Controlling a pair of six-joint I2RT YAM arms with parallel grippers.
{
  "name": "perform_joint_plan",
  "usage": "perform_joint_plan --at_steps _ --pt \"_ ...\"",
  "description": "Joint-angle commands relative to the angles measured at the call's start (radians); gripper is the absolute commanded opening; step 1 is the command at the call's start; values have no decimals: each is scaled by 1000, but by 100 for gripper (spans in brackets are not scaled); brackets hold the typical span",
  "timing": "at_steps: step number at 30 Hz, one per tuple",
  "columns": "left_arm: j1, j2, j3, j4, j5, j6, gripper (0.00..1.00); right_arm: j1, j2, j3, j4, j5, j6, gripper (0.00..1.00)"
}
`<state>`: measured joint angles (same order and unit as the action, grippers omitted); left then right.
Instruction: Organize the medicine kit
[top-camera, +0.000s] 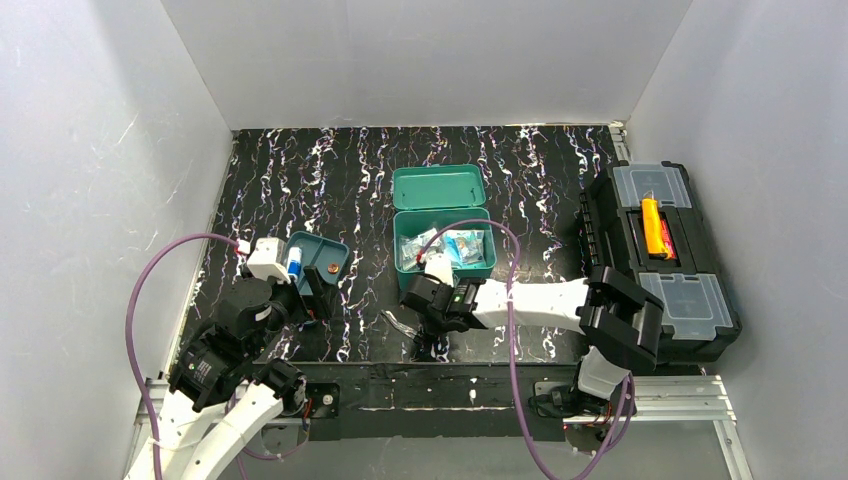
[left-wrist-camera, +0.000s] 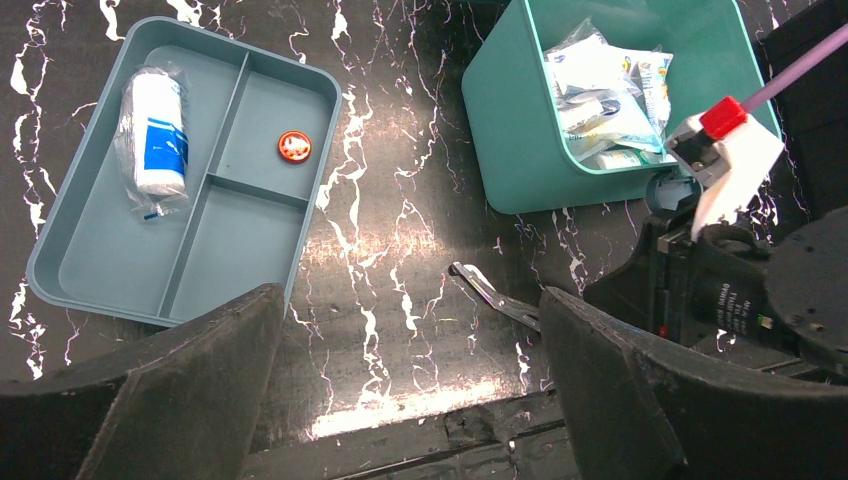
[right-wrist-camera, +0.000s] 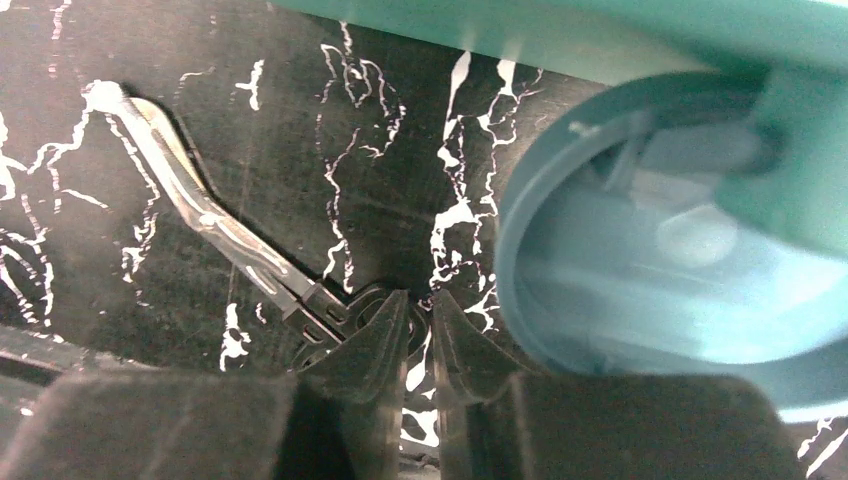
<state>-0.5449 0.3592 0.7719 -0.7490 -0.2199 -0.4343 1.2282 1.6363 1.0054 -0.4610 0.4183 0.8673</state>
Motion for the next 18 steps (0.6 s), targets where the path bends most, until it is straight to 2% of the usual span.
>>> perform_joint_plan --at_steps 1,8,12,18 --pt "5 10 -5 4 5 9 100 -5 29 31 18 37 28 19" --pt "6 6 -6 4 4 9 100 -9 57 14 27 29 32 10" --pt "5 6 -6 4 4 9 100 -8 67 -1 32 -6 14 1" --pt "6 6 -7 5 4 8 99 8 42 -49 66 -71 -13 1"
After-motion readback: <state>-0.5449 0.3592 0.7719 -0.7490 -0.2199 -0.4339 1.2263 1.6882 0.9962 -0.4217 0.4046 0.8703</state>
